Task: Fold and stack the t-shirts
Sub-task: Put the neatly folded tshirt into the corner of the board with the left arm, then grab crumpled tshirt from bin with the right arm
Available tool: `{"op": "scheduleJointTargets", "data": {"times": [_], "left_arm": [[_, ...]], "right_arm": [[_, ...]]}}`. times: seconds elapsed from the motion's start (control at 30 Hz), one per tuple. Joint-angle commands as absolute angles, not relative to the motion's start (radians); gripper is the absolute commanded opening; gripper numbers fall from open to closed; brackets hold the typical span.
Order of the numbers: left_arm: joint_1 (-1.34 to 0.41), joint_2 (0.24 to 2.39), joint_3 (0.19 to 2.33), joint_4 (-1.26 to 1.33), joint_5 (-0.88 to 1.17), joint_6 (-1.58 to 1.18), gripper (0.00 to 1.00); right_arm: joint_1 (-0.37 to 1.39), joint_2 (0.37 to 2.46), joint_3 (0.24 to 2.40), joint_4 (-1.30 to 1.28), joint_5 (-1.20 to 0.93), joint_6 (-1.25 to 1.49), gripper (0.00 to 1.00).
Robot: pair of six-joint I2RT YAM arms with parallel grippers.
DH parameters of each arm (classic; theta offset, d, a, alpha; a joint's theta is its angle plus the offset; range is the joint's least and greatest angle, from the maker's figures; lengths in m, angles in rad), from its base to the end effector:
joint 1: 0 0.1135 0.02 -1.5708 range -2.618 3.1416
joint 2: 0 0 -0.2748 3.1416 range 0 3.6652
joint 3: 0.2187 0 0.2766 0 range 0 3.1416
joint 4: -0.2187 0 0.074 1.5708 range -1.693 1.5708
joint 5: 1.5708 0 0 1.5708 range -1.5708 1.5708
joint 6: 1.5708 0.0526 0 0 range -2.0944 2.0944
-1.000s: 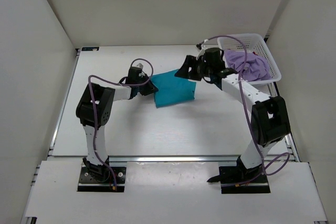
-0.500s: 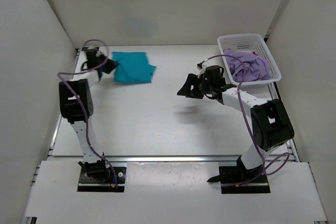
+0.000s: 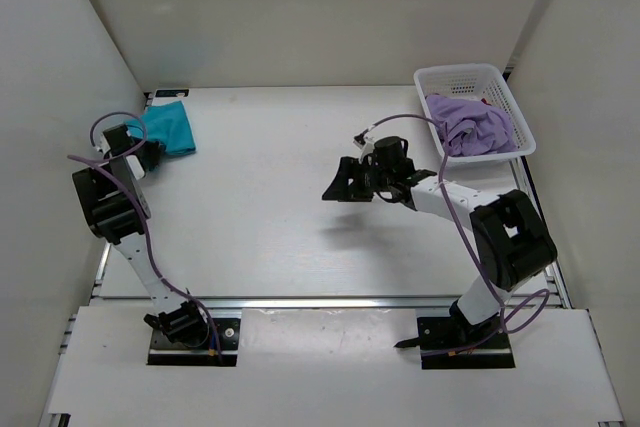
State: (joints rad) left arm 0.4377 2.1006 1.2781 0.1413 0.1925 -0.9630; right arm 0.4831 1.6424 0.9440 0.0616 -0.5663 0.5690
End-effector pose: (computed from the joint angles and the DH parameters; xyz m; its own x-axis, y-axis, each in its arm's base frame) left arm 0.4428 0.1961 0.1145 -0.0947 -0.9339 -0.3447 -0.6289 0.3245 -0.7065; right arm 0.3236 0.2016 0.1895 -0.8606 0.0620 -0.5054 -0.3683 0.6096 0.7019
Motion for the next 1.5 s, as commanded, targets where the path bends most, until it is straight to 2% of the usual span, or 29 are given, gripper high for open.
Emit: {"op": "scheduleJointTargets", "data": {"times": [0.0, 0.07, 0.17, 0.27, 0.37, 0.4, 0.47, 0.5, 0.7, 0.8, 0.9, 0.97, 1.0, 1.13, 1.2, 1.23, 1.27, 1.3, 1.4, 1.47], "left_arm": [[0.466, 2.106, 1.308, 0.205, 0.161, -1.037, 0.06], [0.474, 2.153, 1.342, 0.233, 0.186, -1.074, 0.09], [0.447, 2.187, 1.405, 0.210, 0.199, -1.065, 0.22], [0.430, 2.197, 1.442, 0.218, 0.233, -1.048, 0.42], [0.416, 2.178, 1.451, 0.199, 0.227, -1.013, 0.76], [0.416, 2.162, 1.436, 0.192, 0.222, -1.009, 0.80], [0.411, 2.125, 1.399, 0.179, 0.210, -0.979, 0.96], [0.411, 2.094, 1.360, 0.192, 0.209, -0.976, 0.99], [0.338, 1.933, 1.117, 0.275, 0.196, -0.985, 0.99], [0.279, 1.840, 1.017, 0.307, 0.198, -0.997, 0.99], [0.200, 1.735, 0.918, 0.330, 0.164, -1.005, 0.99], [0.140, 1.656, 0.858, 0.356, 0.169, -1.031, 0.99], [0.105, 1.635, 0.813, 0.383, 0.179, -1.049, 0.99], [-0.054, 1.499, 0.689, 0.448, 0.184, -1.020, 0.97], [-0.150, 1.413, 0.657, 0.436, 0.148, -0.962, 0.71], [-0.228, 1.401, 0.638, 0.437, 0.126, -0.934, 0.63], [-0.271, 1.370, 0.640, 0.419, 0.114, -0.914, 0.43], [-0.343, 1.371, 0.640, 0.410, 0.076, -0.879, 0.34], [-0.491, 1.376, 0.679, 0.354, 0.071, -0.801, 0.32], [-0.561, 1.391, 0.690, 0.344, 0.086, -0.776, 0.32]], "right_arm": [[0.491, 1.605, 0.902, 0.092, -0.575, 0.551, 0.61], [0.489, 1.601, 0.897, 0.083, -0.566, 0.548, 0.61], [0.476, 1.612, 0.876, 0.090, -0.569, 0.558, 0.61], [0.483, 1.632, 0.894, 0.087, -0.574, 0.551, 0.61], [0.483, 1.641, 0.902, 0.083, -0.571, 0.555, 0.62], [0.486, 1.641, 0.907, 0.084, -0.566, 0.548, 0.62], [0.491, 1.635, 0.919, 0.083, -0.554, 0.549, 0.62], [0.498, 1.631, 0.925, 0.080, -0.548, 0.546, 0.62], [0.499, 1.626, 1.012, 0.048, -0.483, 0.531, 0.58], [0.462, 1.629, 1.075, 0.017, -0.439, 0.531, 0.42], [0.376, 1.640, 1.170, 0.002, -0.349, 0.494, 0.16], [0.315, 1.655, 1.230, -0.058, -0.318, 0.480, 0.02], [0.298, 1.666, 1.259, -0.073, -0.296, 0.471, 0.00], [0.154, 1.692, 1.338, -0.185, -0.133, 0.422, 0.00], [0.053, 1.693, 1.354, -0.215, -0.079, 0.420, 0.00], [0.029, 1.695, 1.356, -0.221, -0.066, 0.419, 0.02], [-0.026, 1.701, 1.356, -0.225, -0.063, 0.423, 0.08], [-0.069, 1.715, 1.373, -0.253, -0.058, 0.434, 0.15], [-0.127, 1.753, 1.419, -0.304, -0.046, 0.420, 0.32], [-0.133, 1.796, 1.465, -0.362, -0.048, 0.397, 0.37]]}}
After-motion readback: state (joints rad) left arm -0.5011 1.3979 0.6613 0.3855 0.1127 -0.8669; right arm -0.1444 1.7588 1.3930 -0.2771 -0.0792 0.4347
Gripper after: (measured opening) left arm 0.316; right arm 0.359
